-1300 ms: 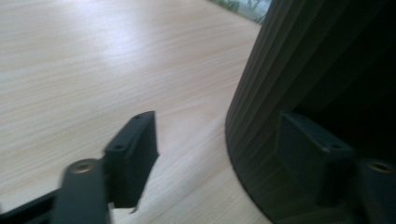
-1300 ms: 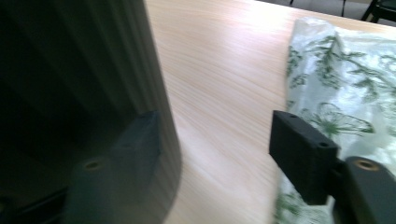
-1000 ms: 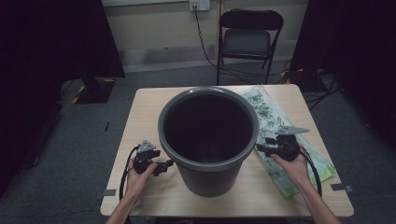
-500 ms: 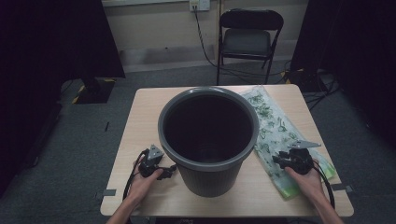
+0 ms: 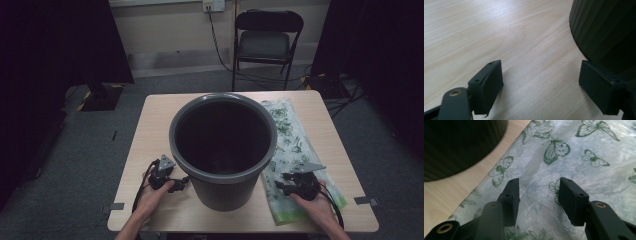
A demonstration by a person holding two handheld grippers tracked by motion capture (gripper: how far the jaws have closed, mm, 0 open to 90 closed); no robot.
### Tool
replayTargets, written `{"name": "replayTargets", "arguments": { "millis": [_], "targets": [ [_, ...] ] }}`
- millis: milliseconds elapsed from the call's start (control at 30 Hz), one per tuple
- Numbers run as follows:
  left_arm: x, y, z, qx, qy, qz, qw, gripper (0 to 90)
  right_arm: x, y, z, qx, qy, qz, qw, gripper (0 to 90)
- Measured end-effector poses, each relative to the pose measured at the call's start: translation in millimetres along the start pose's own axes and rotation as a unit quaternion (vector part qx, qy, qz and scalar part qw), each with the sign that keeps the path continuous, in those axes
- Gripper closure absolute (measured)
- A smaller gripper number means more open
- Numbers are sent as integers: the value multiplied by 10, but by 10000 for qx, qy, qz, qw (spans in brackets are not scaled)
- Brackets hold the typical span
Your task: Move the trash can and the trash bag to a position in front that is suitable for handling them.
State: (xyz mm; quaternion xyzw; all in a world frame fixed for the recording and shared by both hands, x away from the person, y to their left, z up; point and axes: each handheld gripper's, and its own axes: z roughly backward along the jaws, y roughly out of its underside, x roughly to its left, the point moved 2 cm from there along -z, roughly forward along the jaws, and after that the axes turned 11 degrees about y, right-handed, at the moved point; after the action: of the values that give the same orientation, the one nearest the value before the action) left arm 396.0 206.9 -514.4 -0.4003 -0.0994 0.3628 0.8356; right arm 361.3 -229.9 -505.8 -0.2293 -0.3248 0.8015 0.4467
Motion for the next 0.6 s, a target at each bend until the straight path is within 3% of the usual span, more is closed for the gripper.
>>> {"name": "replayTargets", "arguments": {
  "millis": [200,300,367,467,500,600],
  "targets": [
    [10,-11,-13,10,-10,16,10000,153,261,-84,-74,-81,-237,155,9996,512],
    [10,-11,-13,11,-8,16,10000,153,321,-133,-89,-49,-376,218,9990,498],
    [14,-11,-12,25,2,9,10000,152,269,-222,-95,-143,-276,268,9992,479],
    [18,-14,-19,4,31,4,10000,148,52,-413,-150,-412,-2,146,9990,385],
    [18,-15,-17,16,25,1,10000,148,-41,-472,-202,-371,128,77,9992,343],
    [21,-16,-19,15,28,-6,10000,147,-166,-528,-348,-335,207,50,9992,279]
  ]
}}
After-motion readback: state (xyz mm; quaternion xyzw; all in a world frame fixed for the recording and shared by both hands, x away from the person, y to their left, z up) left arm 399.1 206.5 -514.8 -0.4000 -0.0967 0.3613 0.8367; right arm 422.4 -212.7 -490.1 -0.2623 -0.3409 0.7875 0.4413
